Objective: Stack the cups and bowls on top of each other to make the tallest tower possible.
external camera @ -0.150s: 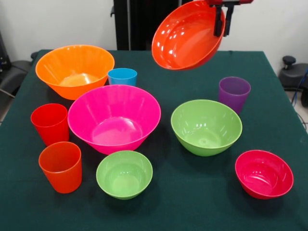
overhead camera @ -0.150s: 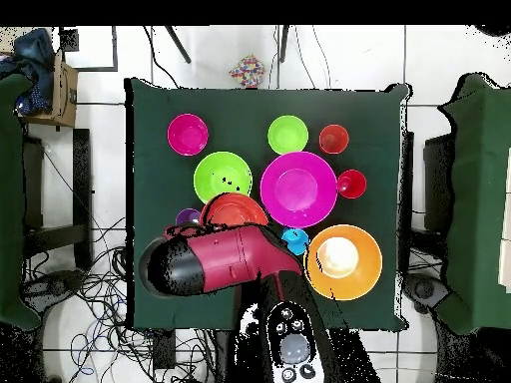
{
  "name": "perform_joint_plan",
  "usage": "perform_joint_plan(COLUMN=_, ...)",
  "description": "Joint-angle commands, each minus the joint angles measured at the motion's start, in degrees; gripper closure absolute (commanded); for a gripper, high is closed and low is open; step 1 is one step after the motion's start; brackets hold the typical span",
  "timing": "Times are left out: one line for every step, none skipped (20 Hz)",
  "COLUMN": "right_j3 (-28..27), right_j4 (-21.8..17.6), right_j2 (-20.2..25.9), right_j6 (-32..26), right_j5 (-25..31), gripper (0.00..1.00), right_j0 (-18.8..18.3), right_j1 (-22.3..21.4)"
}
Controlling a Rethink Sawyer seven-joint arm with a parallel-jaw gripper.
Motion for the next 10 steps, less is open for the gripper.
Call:
perform_joint_plan(right_j3=-1.8, right_j4=-1.3, right_j2=1.6, right_j6=1.2, right_j5=3.3, gripper=1.0, right_j0=1.2, right_j1=0.6)
perform_joint_plan(right_j3=-1.3, right_j4=-2.4, right_j2=1.1, right_j6=1.5, right_j5=2.0, gripper=1.0, right_j0=1.8, right_j1=1.1)
perform_joint_plan(right_j3=-1.2, right_j4=-3.6, right_j2=0.4, right_j6=2.2, right_j5=0.5, gripper=1.0, right_j0=2.6, right_j1=1.9)
perform_joint_plan(right_j3=-1.0, right_j4=-4.4, right_j2=-0.3, right_j6=2.8, right_j5=-0.5, gripper=1.0, right_j0=3.2, right_j1=2.5)
perform_joint_plan(right_j3=-0.9, right_j4=-5.3, right_j2=-1.0, right_j6=3.4, right_j5=-1.6, gripper=1.0, right_j0=3.9, right_j1=3.1)
perform_joint_plan(right_j3=-0.1, right_j4=-5.7, right_j2=-1.4, right_j6=3.7, right_j5=-2.7, gripper=1.0, right_j0=4.2, right_j1=3.1)
perform_joint_plan(right_j3=0.3, right_j4=-6.1, right_j2=-1.8, right_j6=4.0, right_j5=-3.5, gripper=1.0, right_j0=4.7, right_j1=3.3)
perform_joint_plan(right_j3=0.7, right_j4=-6.9, right_j2=-2.4, right_j6=4.3, right_j5=-4.5, gripper=1.0, right_j0=5.3, right_j1=3.8)
perform_joint_plan(right_j3=1.0, right_j4=-7.7, right_j2=-2.9, right_j6=4.5, right_j5=-5.5, gripper=1.0, right_j0=5.9, right_j1=4.3)
perform_joint_plan(right_j3=1.5, right_j4=-8.5, right_j2=-3.3, right_j6=4.5, right_j5=-6.9, gripper=1.0, right_j0=6.1, right_j1=4.6)
